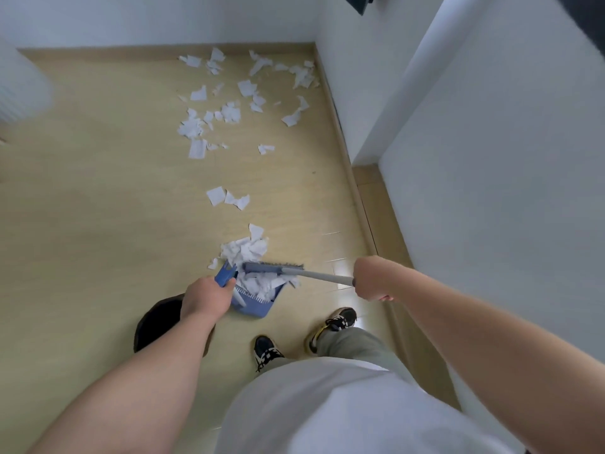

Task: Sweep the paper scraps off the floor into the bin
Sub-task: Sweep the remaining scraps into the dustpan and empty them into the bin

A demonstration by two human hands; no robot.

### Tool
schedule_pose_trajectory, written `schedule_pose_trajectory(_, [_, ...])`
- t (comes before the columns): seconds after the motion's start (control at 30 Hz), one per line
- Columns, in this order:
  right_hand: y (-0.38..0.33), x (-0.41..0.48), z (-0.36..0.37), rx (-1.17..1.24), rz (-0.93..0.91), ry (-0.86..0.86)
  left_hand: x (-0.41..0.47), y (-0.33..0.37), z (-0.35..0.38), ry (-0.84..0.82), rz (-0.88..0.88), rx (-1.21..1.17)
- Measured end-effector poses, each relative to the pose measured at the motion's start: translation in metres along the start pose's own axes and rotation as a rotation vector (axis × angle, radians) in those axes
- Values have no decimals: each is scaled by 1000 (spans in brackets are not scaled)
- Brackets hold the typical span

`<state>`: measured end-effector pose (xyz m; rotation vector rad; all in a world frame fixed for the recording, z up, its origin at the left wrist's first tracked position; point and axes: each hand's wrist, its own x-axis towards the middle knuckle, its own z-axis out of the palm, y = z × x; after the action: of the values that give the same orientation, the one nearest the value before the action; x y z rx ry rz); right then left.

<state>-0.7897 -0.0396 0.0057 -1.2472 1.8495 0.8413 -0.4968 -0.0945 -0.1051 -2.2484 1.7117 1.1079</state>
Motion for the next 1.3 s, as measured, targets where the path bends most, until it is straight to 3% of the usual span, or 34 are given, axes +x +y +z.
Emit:
schedule_pose_trajectory(0.3, [11,1,8,371,137,0,-15,-13,1,-12,-2,-43])
schedule_pose_trajectory(0.6, [6,18,44,1051,333,-44,-37,-29,-5,35,38,-31])
schedule_pose_trajectory(0.73, [7,23,55,1221,370,-55,-49,-29,-9,71,52,-44])
schedule_pose_trajectory(1.07, [35,17,49,1383,298,-9,-104,1,-21,209,94,-93])
schedule_pose_trajectory(1.3, [61,-6,27,1393,-4,47,-163,29,-31,339,79,-90])
